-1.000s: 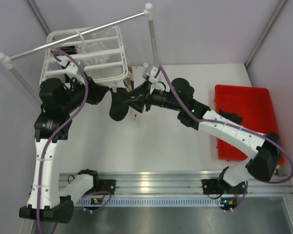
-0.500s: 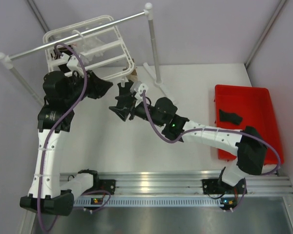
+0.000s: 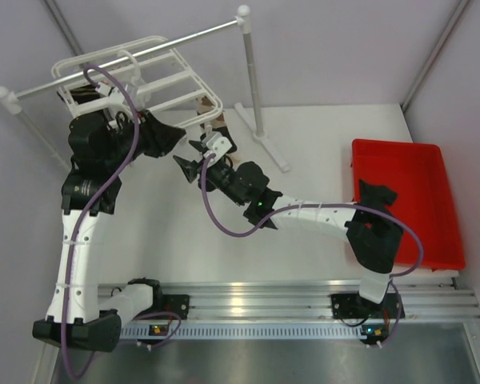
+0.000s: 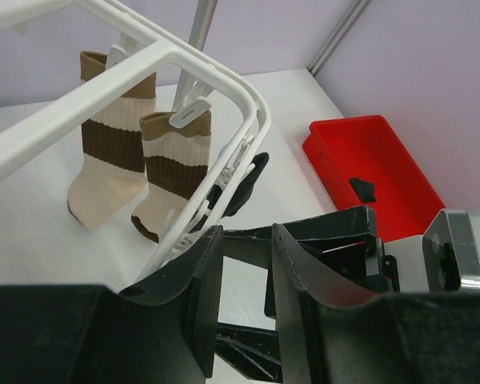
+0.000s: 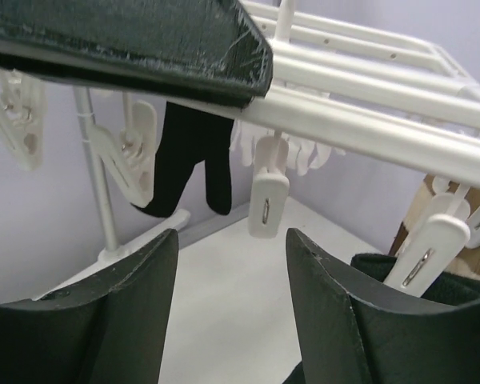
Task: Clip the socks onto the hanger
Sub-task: Open the clamp at the hanger.
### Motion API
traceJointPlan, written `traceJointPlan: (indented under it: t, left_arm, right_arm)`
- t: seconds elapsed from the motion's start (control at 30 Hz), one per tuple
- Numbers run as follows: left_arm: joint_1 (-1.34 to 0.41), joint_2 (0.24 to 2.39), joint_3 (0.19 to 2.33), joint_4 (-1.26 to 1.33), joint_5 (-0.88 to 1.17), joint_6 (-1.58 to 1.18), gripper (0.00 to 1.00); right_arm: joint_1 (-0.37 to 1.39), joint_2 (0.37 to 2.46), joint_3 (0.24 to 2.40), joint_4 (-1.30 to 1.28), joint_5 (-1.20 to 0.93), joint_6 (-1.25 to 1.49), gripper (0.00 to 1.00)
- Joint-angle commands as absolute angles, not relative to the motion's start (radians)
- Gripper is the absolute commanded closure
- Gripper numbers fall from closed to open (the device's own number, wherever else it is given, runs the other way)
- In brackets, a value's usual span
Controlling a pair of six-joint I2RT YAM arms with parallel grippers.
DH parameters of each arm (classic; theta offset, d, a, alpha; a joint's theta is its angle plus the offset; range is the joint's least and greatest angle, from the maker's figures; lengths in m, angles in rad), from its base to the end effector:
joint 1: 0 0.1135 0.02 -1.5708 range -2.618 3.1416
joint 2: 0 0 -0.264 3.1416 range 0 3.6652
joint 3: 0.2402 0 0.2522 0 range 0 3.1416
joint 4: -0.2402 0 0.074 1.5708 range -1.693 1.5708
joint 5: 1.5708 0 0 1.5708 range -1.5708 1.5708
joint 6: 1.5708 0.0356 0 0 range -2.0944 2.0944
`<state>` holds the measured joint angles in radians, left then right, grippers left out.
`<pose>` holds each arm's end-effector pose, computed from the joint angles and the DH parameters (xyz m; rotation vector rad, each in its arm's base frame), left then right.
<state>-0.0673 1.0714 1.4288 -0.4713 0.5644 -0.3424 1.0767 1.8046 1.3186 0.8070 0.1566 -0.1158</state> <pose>0.2037 -0.0328 0.4753 0.1992 1.7162 -0.7784 0.2085 0.3754 0.3434 -0.6037 1.1376 0.7312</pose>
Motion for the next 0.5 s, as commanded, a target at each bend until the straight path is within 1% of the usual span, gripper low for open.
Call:
traceJointPlan:
  t: [0.0,0.23,0.4,0.47]
  left_arm:
    - [-0.067,1.066,1.477,-0.425,0.571,-0.341,0.64]
    - [-0.067,1.068,1.479,-0.431,0.561,-0.339,0.64]
    - [-0.067,1.066,1.482,-0.437,0.558,-0.339,0.64]
    - [-0.067,1.065,1.483,-0.442,0.557,-0.337,0.64]
  right_arm:
    - [1.068,1.824,1.393,0.959,0.173,-0.153,0.45]
    - [1.039,1.896,1.488,0.942,0.156,-0.146,0.5]
    - [0.999,1.907,1.47,0.927,0.092,-0.126,0.53]
    - [0.989,1.902,1.457,0.927,0.057,-0.124,0.56]
